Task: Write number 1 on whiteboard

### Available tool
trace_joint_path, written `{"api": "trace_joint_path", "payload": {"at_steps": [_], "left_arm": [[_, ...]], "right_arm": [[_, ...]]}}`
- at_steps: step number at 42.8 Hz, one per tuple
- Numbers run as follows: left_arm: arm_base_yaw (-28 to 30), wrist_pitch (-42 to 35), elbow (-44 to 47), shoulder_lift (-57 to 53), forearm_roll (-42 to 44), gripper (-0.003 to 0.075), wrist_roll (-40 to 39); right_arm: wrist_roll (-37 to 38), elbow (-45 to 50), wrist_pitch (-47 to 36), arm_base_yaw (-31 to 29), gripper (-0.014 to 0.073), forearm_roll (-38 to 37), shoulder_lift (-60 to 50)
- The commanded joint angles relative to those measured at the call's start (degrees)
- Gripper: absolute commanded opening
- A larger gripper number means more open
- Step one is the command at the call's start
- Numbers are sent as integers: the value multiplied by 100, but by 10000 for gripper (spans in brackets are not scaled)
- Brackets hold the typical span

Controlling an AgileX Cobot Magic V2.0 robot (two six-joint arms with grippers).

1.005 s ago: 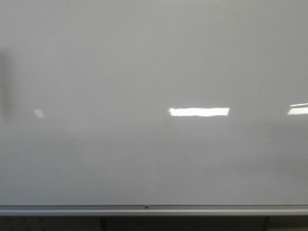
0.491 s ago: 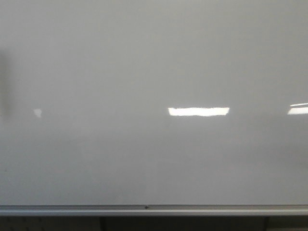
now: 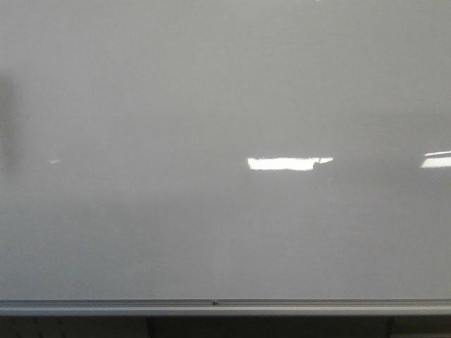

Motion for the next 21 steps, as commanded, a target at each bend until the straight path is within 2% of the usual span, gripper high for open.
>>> {"api": "trace_joint_path", "payload": {"at_steps": [1,6,9,13,17,21], "left_arm": [[-37,-456,-253,470,111,-20,26],[-37,-606,-253,655,-16,-13,26],[-37,-721,-253,703,-28,41,26],[-37,-863,-253,753,-28,197,26],[-37,-994,-253,768,-28,408,26],[-37,-1093,-253,788,-28,522,26]], "right_arm": [[-46,-214,-392,-22,-58,-40,208],[-46,-214,-463,-22,-31,-40,208],[-46,-214,-463,-22,48,-40,208],[-46,-209,-463,-22,191,-40,208],[-46,-202,-439,-22,324,-40,208],[-46,-202,-426,-22,372,-40,208]]}}
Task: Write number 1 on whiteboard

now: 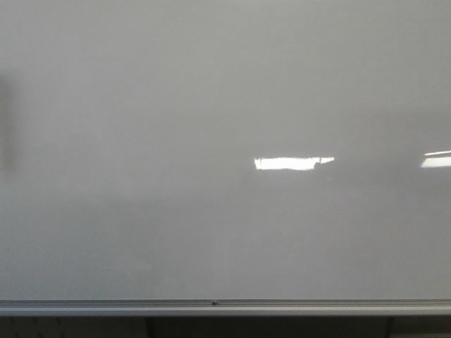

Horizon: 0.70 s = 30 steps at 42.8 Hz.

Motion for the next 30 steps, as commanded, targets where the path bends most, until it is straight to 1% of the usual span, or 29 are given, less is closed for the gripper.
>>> {"api": "trace_joint_path", "payload": {"at_steps": [1,4,8,16,22,25,30], "left_arm": [[-43,-608,-205,86,-47,531,4],[-43,-628,-216,216,-47,534,4],[-57,-628,-371,707,-52,534,4],[-204,-653,-1024,2272,-188,534,-7],[-215,-1065,-1479,3440,-402,534,-34],[-215,-1217,-1698,3877,-402,534,-34],[-215,-1248,-2060,4534,-402,534,-34]], "right_arm": [[-46,-202,-449,-22,373,-40,101],[-46,-202,-449,-22,373,-40,101],[-46,-202,-455,-22,373,-40,101],[-46,-202,-460,-22,373,-40,101],[-46,-202,-460,-22,373,-40,101],[-46,-202,-454,-22,373,-40,101],[-46,-202,-454,-22,373,-40,101]]}}
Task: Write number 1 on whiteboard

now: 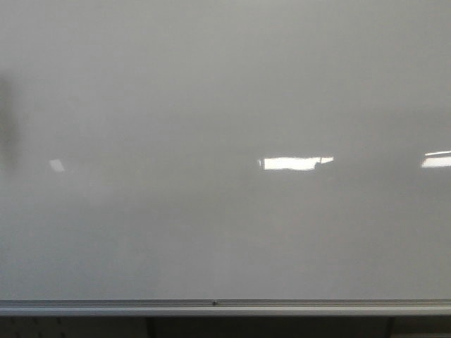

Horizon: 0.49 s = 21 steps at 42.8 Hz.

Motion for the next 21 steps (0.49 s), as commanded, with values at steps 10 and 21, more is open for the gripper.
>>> {"api": "trace_joint_path", "payload": {"at_steps": [10,21], "left_arm": [[-32,-551,-1024,1366,-63,534,-34],[-46,-1004,-1097,1830,-347,533,-47]], "right_arm": [[-46,-202,-449,-22,373,-40,101],[-46,-202,-449,-22,373,-40,101]]}}
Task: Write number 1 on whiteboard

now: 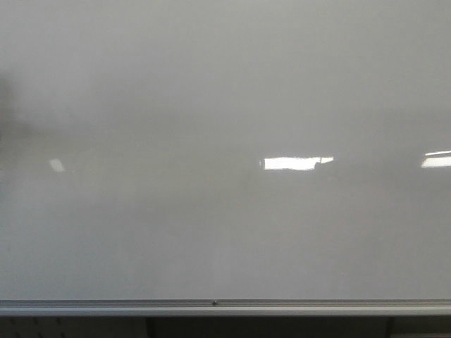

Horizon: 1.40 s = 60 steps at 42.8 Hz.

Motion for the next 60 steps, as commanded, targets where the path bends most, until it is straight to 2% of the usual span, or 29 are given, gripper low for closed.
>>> {"api": "trace_joint_path", "payload": {"at_steps": [1,9,15,27,38,43,51,57,60], "left_arm": [[-46,-589,-182,-83,-160,533,-47],[-60,-700,-182,22,-185,525,-55],[-239,-834,-190,198,-185,462,-55],[-401,-906,-190,357,-525,292,-55],[-401,-893,-190,357,-551,-6,-55],[-401,-746,-190,205,-527,-20,-55],[-439,75,-204,-494,-59,-20,-55],[-748,1477,-408,-1051,486,-20,39],[-1022,2168,-614,-1194,484,-20,479]], "right_arm": [[-46,-202,-449,-22,373,-40,101],[-46,-202,-449,-22,373,-40,101],[-46,-202,-449,-22,373,-40,101],[-46,-202,-419,-22,373,-40,101],[-46,-202,-419,-22,373,-40,101],[-46,-202,-419,-22,373,-40,101],[-46,-202,-425,-22,373,-40,101],[-46,-275,-298,-22,373,168,121],[-46,-411,-101,-16,373,299,230]]}}
